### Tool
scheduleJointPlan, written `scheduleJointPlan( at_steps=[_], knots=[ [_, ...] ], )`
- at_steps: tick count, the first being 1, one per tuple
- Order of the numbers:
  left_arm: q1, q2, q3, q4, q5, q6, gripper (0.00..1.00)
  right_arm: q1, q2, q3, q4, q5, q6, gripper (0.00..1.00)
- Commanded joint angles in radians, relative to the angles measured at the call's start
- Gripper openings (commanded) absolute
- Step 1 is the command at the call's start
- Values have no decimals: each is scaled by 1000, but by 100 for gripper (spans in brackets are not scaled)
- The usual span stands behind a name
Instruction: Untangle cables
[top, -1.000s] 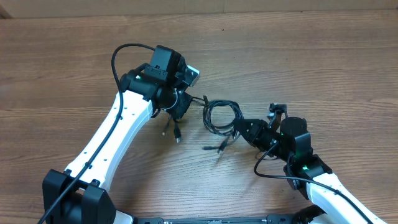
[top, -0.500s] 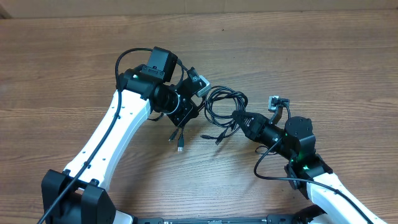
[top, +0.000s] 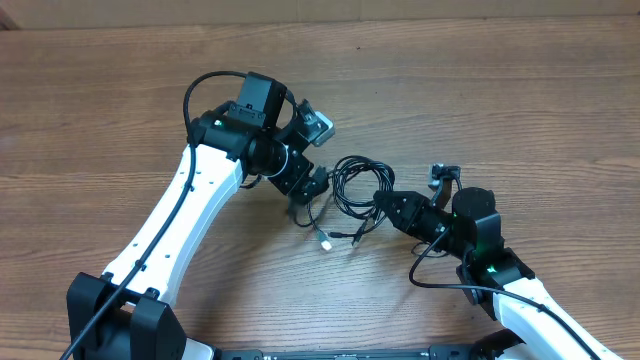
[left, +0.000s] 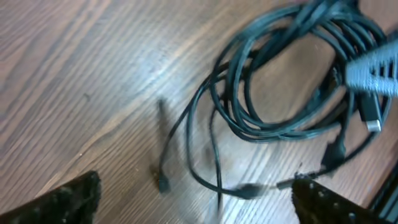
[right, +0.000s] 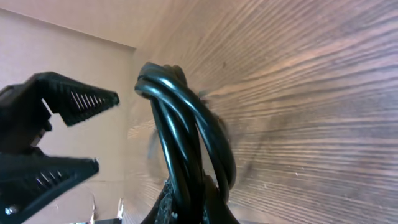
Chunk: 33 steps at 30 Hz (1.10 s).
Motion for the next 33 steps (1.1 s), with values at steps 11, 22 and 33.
scheduleJointPlan(
  at_steps=[11, 22, 33],
  knots=[
    [-2, 36, 20, 94, -22, -352, 99, 0, -5, 7, 25, -30, 29, 4],
    [-2, 50, 20, 98, -3, -710, 99, 0, -4, 7, 27, -66, 18, 4],
    [-10, 50, 20, -55, 125, -743, 85, 0, -4, 7, 27, -66, 18, 4]
  ],
)
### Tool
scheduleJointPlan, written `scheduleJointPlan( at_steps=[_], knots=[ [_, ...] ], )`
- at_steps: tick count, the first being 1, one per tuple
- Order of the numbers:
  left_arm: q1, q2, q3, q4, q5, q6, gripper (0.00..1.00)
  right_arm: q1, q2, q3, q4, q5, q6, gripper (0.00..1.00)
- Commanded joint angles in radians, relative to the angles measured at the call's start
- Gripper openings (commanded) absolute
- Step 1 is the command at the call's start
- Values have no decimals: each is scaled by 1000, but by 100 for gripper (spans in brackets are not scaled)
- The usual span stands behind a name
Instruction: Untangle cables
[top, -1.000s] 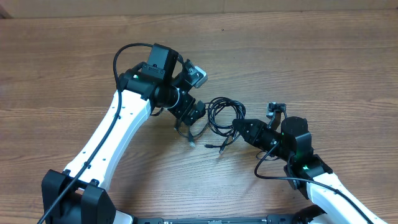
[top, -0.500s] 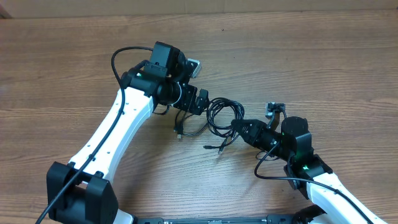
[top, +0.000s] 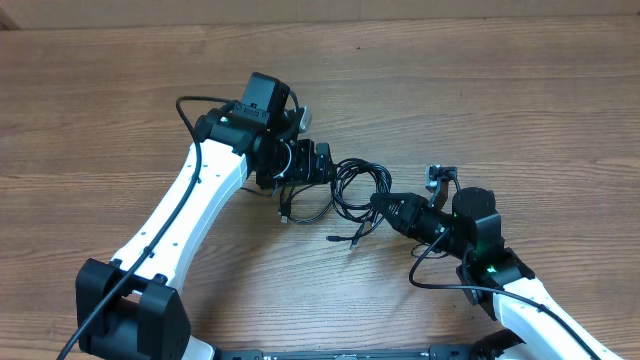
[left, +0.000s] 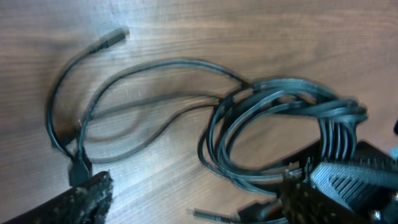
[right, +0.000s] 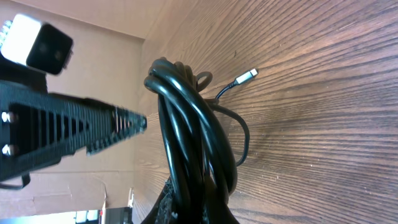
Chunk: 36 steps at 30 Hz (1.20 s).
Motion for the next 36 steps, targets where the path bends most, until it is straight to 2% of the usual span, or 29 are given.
scheduleJointPlan(
  at_steps=[1, 6, 12, 16, 22, 27, 28, 31, 34, 35, 36],
  knots=[
    [-14, 8, 19, -34, 49, -28, 84, 0, -4, 7, 15, -13, 0, 4],
    [-51, 8, -21, -18, 48, -70, 82, 0, -4, 7, 15, -13, 3, 4],
    [-94, 9, -153, 139, 41, -203, 84, 0, -4, 7, 15, -23, 4, 4],
    [-94, 9, -212, 212, 32, -245, 84, 0, -4, 7, 15, -24, 4, 4],
    [-100, 10, -261, 343, 32, -290, 75, 0, -4, 7, 15, -29, 24, 4],
    [-128, 11, -286, 391, 29, -308, 69, 0, -4, 7, 16, -45, 51, 4],
    [-136, 11, -290, 397, 27, -308, 66, 0, -4, 7, 16, -51, 67, 4],
    [-153, 12, -294, 399, 13, -308, 45, 0, -4, 7, 29, -71, 91, 4],
    [-156, 12, -294, 402, 13, -306, 10, 0, -4, 7, 32, -77, 90, 4],
    [-156, 11, -294, 402, 7, -300, 4, 0, -4, 7, 30, -77, 90, 4],
    [-156, 11, -294, 401, -11, -295, 5, 0, -4, 7, 28, -77, 90, 4]
  ],
)
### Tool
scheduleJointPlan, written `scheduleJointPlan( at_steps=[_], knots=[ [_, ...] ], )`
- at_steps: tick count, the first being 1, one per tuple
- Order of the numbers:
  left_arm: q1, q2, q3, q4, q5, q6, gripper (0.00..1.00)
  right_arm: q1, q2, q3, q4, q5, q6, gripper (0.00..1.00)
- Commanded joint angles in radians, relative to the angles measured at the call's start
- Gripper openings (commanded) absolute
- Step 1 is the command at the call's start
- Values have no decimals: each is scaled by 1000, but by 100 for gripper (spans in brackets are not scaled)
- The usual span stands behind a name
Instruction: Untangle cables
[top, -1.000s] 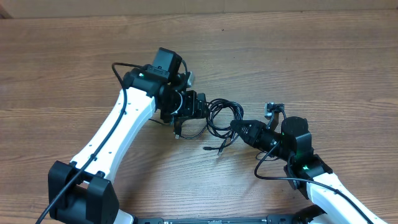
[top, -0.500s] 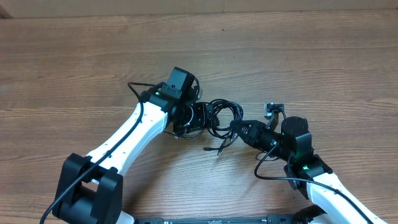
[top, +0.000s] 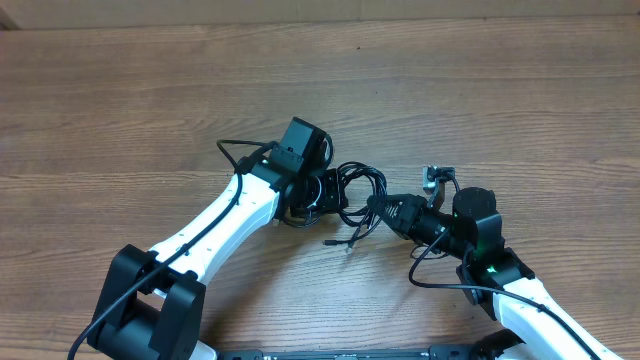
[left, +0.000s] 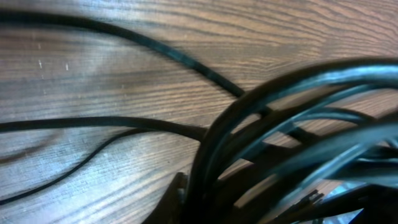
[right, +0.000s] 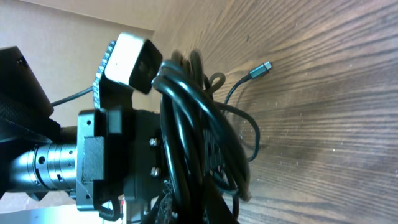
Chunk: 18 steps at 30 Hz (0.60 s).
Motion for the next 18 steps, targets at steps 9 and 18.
scheduleJointPlan(
  at_steps=[9, 18],
  knots=[
    [28, 8, -8, -22, -93, 265, 4, 0, -4, 7, -90, 0, 15, 4],
    [40, 8, -8, -24, -101, 377, 4, -8, -5, 7, -180, 10, -154, 35]
  ],
)
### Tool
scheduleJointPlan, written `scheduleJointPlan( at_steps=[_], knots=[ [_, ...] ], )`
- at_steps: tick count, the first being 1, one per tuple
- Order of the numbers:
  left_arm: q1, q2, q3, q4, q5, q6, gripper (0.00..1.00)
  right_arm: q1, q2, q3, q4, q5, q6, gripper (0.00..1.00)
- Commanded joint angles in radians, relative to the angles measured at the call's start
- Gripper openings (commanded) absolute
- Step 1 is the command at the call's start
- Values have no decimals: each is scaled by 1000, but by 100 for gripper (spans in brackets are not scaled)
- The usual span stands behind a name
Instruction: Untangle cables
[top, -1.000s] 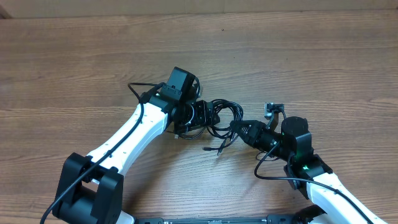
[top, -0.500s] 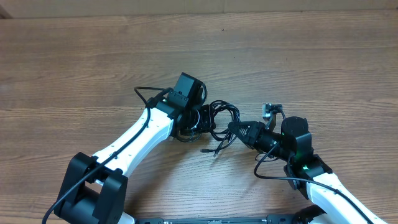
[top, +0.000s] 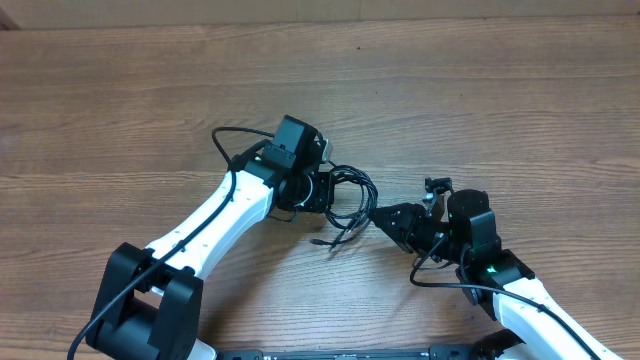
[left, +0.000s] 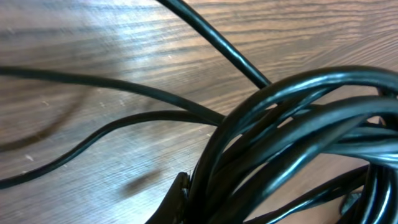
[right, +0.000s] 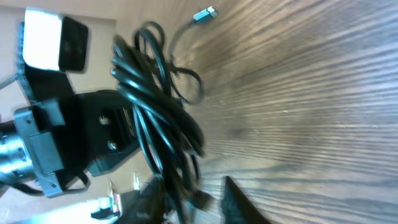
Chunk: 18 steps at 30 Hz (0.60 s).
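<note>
A bundle of black cables (top: 348, 195) lies coiled at mid table, with thin loose ends trailing to a small plug (top: 318, 241) in front of it. My left gripper (top: 318, 190) is shut on the coil's left side; in the left wrist view the thick loops (left: 292, 124) press against its finger (left: 177, 199). My right gripper (top: 385, 220) stands open just right of the coil. Seen from the right wrist, the coil (right: 155, 118) hangs down between its spread fingers (right: 242, 199), and a silver plug (right: 204, 14) lies on the wood beyond.
Bare wooden table (top: 520, 90) all round. The left arm's own black lead (top: 225, 135) loops up behind its wrist. The left wrist's camera housing (right: 53, 40) sits close behind the coil. Thin cable strands (left: 124, 121) run leftward on the wood.
My right gripper has opened and let go of the coil, and sits slightly lower and further right. The left gripper still grips the coil, which has shifted a little to the left.
At first my right gripper held the coil while the left hung open over the loose ends to its left. Then the left gripper stood open beside the coil. After that it was shut on the coil's left side, both holding. Now only the left holds.
</note>
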Motion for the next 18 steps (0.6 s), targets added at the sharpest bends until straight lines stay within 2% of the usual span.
scheduleJointPlan(
  at_steps=[1, 7, 11, 13, 17, 18],
  knots=[
    [0, 3, -5, 2, -19, 78, 4, -14, -5, 7, -2, -3, -133, 40],
    [-7, 3, -5, 15, -72, 77, 4, -36, -16, 8, 18, -106, -136, 49],
    [-18, 3, -5, 26, -89, 76, 5, -60, -21, 8, 111, -238, -93, 57],
    [-27, 3, -5, 30, -89, 76, 5, -77, -21, 8, 175, -278, 14, 63],
    [-43, 3, -5, 31, -94, 56, 4, -84, -20, 8, 235, -245, 241, 64],
    [-48, 4, -5, 31, -97, 39, 5, -81, -20, 8, 237, -229, 303, 68]
  ],
)
